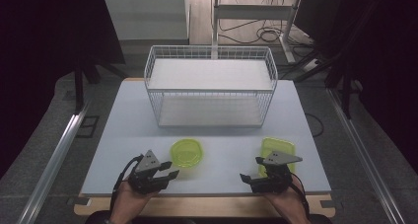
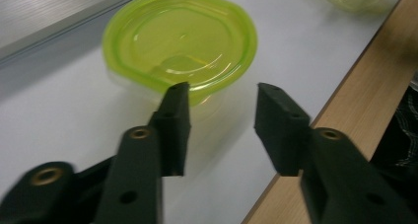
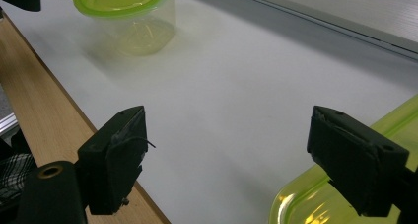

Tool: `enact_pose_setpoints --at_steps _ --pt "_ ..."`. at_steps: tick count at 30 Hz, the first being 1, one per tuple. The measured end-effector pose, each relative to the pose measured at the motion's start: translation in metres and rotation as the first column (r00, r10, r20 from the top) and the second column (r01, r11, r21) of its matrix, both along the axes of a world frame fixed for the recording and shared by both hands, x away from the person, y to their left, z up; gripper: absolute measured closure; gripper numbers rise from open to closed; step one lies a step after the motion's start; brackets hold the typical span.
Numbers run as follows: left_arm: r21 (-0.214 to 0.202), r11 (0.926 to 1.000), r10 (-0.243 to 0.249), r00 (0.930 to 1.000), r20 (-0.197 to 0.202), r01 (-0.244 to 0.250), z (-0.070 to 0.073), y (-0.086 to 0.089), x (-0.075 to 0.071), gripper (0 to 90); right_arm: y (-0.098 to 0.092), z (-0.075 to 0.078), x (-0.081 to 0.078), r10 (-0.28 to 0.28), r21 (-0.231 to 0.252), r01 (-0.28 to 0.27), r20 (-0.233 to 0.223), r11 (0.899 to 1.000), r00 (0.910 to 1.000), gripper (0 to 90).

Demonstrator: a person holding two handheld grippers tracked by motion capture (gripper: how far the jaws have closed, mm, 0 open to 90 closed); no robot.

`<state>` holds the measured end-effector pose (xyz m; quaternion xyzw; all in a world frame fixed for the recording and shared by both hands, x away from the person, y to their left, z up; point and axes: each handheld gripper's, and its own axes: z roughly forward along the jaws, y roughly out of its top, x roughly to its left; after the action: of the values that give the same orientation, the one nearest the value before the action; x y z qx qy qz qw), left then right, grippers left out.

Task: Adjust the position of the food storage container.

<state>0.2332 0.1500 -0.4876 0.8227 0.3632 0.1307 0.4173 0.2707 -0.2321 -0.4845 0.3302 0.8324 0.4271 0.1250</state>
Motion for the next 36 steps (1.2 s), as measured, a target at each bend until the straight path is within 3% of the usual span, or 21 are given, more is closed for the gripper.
enact_pose_setpoints --at_steps 6,12,17,22,29,36 --pt "-0.014 0.9995 -0.027 0.9994 -0.021 0.027 0.004 -0.016 0.007 81.3 -0.001 -0.001 0.001 -0.003 0.002 0.003 -0.003 1.0 1.0 15.7" --pt "-0.052 0.9971 -0.059 0.9976 -0.037 0.057 0.006 -0.029 0.021 89.6 0.0 -0.001 0.001 -0.001 0.001 0.001 0.0 1.0 1.0 15.7" --pt "-0.033 0.9951 -0.094 0.995 -0.033 0.093 0.009 -0.048 0.032 89.7 -0.001 -0.001 0.001 -0.002 0.001 0.002 0.003 1.0 1.0 15.7" --pt "-0.023 0.9954 -0.093 0.9953 -0.028 0.092 0.009 -0.06 0.041 89.7 -0.003 0.0 0.002 -0.003 0.0 0.003 0.009 1.0 1.0 15.7" --pt "0.004 0.9976 -0.07 0.9974 -0.016 0.07 0.011 -0.079 0.061 89.8 -0.002 0.0 0.001 0.003 -0.006 -0.003 0.019 1.0 0.9998 15.7" --pt "0.032 0.9985 -0.043 0.998 -0.046 0.045 0.002 -0.092 0.079 89.8 -0.002 0.0 0.001 0.002 -0.008 -0.002 0.026 1.0 0.9997 15.8"
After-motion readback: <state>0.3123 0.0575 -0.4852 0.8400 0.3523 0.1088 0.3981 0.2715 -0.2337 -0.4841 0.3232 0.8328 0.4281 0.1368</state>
